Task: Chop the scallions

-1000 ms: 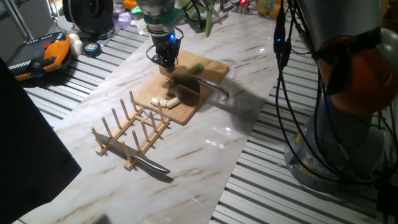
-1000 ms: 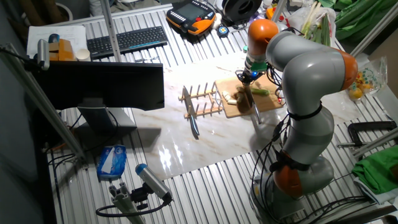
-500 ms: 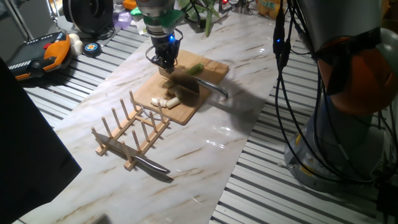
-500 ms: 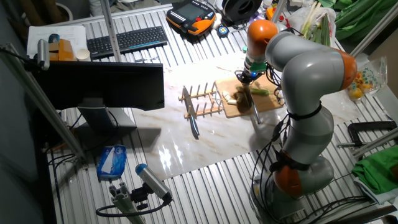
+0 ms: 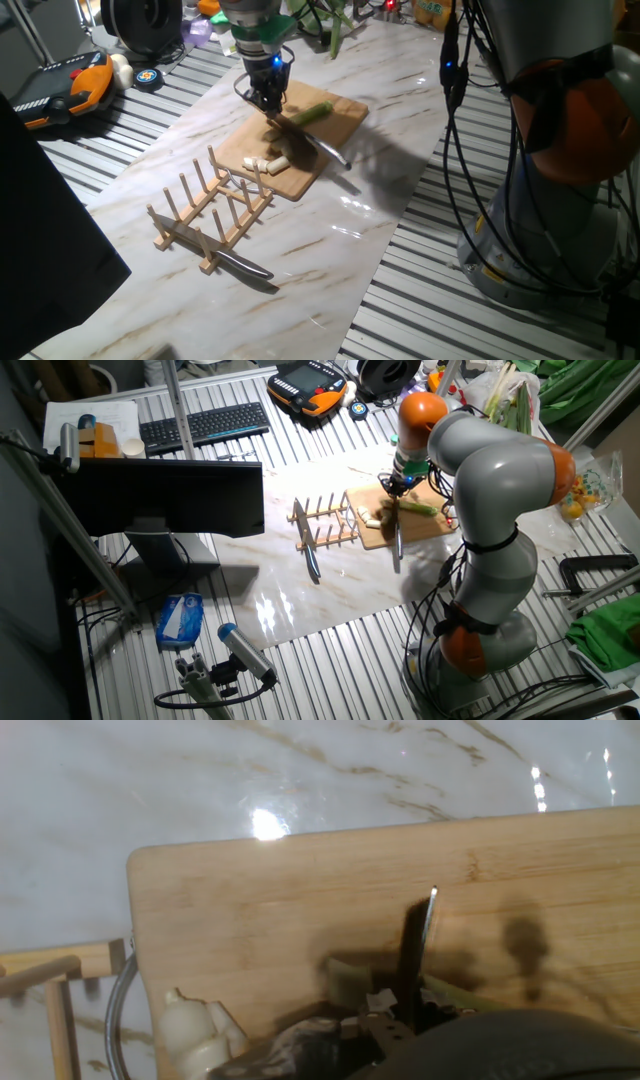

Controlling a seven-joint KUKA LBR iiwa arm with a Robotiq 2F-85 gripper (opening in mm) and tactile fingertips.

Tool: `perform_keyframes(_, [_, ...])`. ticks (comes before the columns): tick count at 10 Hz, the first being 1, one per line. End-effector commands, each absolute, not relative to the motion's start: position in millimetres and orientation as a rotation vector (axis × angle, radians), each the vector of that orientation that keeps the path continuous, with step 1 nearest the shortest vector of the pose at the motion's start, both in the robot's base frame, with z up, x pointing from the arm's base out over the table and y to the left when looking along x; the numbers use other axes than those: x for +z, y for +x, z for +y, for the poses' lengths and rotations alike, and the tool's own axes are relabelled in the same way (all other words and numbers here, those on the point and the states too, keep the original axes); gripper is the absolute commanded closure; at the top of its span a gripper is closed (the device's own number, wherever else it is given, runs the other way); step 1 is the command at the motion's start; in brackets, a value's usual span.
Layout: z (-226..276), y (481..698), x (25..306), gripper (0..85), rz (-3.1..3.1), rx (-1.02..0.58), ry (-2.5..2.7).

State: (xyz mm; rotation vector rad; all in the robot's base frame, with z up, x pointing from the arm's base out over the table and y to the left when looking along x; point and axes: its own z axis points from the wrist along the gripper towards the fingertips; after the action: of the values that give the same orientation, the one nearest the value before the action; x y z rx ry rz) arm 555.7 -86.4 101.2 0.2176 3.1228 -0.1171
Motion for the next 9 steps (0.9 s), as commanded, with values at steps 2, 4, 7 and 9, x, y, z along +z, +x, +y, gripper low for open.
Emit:
perform_keyframes(2, [-86.6, 553.6, 100.8, 63.7, 3.128, -0.115, 0.216])
perform_keyframes(4, [-86.7, 546.4, 91.8, 63.7, 3.117, -0.116, 0.212])
perform_keyframes(7, [-89.0, 539.3, 89.3, 62.3, 3.115, -0.116, 0.209])
perform_keyframes(9, [-88.1, 534.1, 93.9, 62.3, 3.114, -0.116, 0.216])
